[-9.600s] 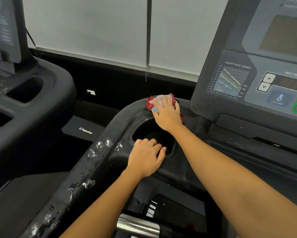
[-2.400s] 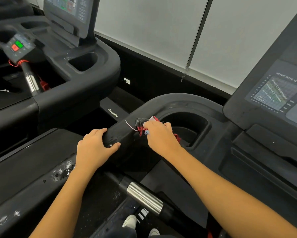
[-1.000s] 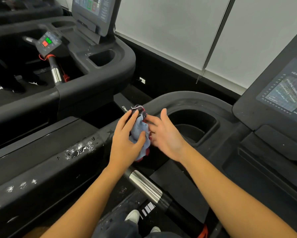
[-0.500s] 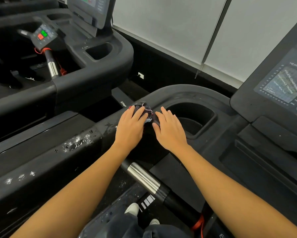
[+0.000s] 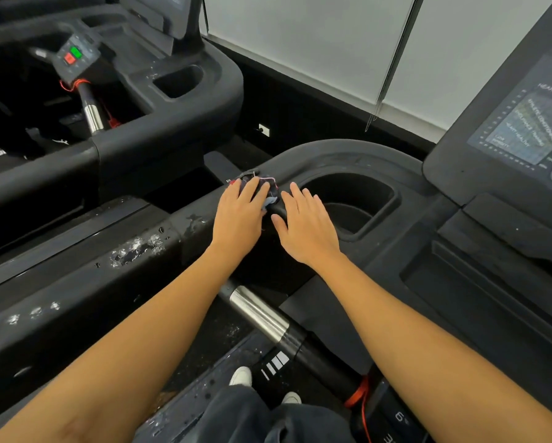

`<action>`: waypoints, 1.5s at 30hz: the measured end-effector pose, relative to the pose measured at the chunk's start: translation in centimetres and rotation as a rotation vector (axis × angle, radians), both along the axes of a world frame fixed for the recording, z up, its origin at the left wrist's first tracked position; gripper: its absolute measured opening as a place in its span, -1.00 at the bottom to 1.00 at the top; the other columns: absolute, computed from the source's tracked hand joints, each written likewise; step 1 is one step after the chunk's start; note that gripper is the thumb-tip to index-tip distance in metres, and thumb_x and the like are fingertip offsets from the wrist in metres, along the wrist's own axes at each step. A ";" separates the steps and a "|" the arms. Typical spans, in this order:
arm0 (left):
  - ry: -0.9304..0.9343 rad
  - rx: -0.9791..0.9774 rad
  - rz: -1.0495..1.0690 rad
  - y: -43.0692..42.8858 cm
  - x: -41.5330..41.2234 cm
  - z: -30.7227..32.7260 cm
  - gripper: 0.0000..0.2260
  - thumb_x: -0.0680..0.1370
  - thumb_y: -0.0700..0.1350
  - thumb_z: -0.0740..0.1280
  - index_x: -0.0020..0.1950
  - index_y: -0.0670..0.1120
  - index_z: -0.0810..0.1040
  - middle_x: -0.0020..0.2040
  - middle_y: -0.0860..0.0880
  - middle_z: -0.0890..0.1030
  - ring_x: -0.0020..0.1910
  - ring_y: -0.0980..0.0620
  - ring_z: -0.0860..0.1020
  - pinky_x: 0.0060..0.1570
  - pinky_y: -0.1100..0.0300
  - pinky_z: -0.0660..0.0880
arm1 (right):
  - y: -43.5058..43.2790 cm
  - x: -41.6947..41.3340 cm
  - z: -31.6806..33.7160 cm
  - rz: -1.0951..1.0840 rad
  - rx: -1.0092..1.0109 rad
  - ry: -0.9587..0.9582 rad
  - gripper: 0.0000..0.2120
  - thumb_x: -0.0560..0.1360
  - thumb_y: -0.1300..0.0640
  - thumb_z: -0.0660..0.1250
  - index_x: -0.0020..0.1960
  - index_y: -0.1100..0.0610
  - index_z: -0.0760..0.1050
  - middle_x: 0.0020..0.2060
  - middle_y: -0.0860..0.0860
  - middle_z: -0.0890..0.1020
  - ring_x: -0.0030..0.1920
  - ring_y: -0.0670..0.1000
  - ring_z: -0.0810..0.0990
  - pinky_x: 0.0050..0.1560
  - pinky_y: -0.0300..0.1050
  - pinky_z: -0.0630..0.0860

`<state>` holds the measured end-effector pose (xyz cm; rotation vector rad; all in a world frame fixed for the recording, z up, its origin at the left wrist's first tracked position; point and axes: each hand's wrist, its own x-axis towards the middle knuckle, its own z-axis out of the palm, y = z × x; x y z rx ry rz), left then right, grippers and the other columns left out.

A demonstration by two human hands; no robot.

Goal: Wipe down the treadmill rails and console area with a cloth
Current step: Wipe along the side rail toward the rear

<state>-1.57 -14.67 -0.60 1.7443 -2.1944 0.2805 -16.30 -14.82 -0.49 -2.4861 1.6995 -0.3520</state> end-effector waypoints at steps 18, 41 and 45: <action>-0.019 -0.051 0.152 8.3 7.2 -0.2 -0.57 0.45 -0.13 0.38 0.28 -0.25 0.45 0.22 -0.21 0.53 0.18 -0.25 0.50 0.17 -0.10 0.45 | 0.1 0.1 -0.4 -0.005 -0.004 0.055 -0.45 0.62 -0.12 0.00 0.50 0.16 0.12 0.51 0.12 0.12 0.51 0.15 0.07 0.49 0.00 -0.05; -0.090 0.067 0.245 10.6 11.0 -0.9 -0.61 0.56 -0.03 0.20 0.31 -0.20 0.36 0.25 -0.16 0.47 0.17 -0.19 0.46 0.20 -0.03 0.37 | 12.3 6.6 -2.5 0.002 0.139 0.195 -0.50 0.60 -0.18 -0.02 0.39 0.13 0.22 0.06 0.11 0.56 -0.07 0.09 0.59 -0.28 -0.15 0.34; -0.123 0.098 0.227 8.9 11.1 -0.2 -0.64 0.59 0.04 0.07 0.24 -0.17 0.39 0.12 -0.12 0.51 0.01 -0.09 0.49 0.03 0.05 0.39 | 12.6 6.7 -2.8 -0.009 0.090 0.200 -0.52 0.60 -0.19 -0.02 0.34 0.12 0.26 0.00 0.09 0.57 -0.13 0.08 0.58 -0.32 -0.13 0.37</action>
